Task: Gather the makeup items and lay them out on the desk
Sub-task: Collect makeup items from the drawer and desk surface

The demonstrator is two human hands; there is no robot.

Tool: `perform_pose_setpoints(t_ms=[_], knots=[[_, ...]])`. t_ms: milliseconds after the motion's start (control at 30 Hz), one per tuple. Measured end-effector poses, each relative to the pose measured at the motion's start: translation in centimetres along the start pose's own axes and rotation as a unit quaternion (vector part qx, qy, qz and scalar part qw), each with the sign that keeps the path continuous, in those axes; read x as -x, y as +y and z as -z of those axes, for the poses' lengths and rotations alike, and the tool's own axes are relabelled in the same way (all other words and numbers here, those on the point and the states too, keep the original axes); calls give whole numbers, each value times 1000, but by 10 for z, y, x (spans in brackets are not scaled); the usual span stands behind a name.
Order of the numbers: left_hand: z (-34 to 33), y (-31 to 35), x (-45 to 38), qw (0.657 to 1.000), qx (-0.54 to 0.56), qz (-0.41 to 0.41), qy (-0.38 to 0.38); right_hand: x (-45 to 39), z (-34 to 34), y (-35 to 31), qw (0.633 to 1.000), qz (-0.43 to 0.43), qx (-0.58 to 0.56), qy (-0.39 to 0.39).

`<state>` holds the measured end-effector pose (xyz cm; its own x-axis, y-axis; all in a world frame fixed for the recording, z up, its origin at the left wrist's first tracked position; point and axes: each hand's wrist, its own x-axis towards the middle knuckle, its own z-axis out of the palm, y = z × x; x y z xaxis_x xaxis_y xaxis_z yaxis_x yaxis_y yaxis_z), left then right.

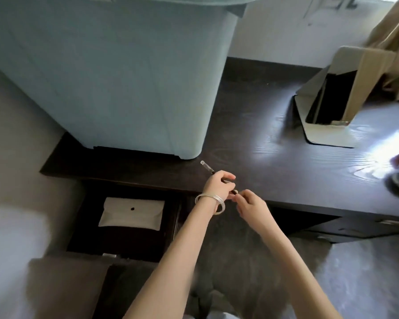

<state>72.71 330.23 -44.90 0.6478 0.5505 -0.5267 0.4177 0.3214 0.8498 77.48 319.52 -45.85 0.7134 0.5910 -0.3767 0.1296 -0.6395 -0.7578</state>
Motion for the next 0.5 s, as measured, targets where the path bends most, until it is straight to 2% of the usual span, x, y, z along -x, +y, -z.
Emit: perform_pose_setpoints(t_ms=[100, 200, 333, 500], knots=[[-21, 9, -41, 999, -36, 16, 27, -28, 2, 0, 995, 21, 82, 48], [-23, 14, -75, 995, -53, 23, 76, -55, -8, -3, 984, 56, 161, 51], [-15, 20, -98, 990, -46, 7, 135, -86, -14, -10, 980, 73, 178, 57], [1, 12, -81, 990, -8, 5, 139, -82, -23, -16, 971, 100, 197, 91]])
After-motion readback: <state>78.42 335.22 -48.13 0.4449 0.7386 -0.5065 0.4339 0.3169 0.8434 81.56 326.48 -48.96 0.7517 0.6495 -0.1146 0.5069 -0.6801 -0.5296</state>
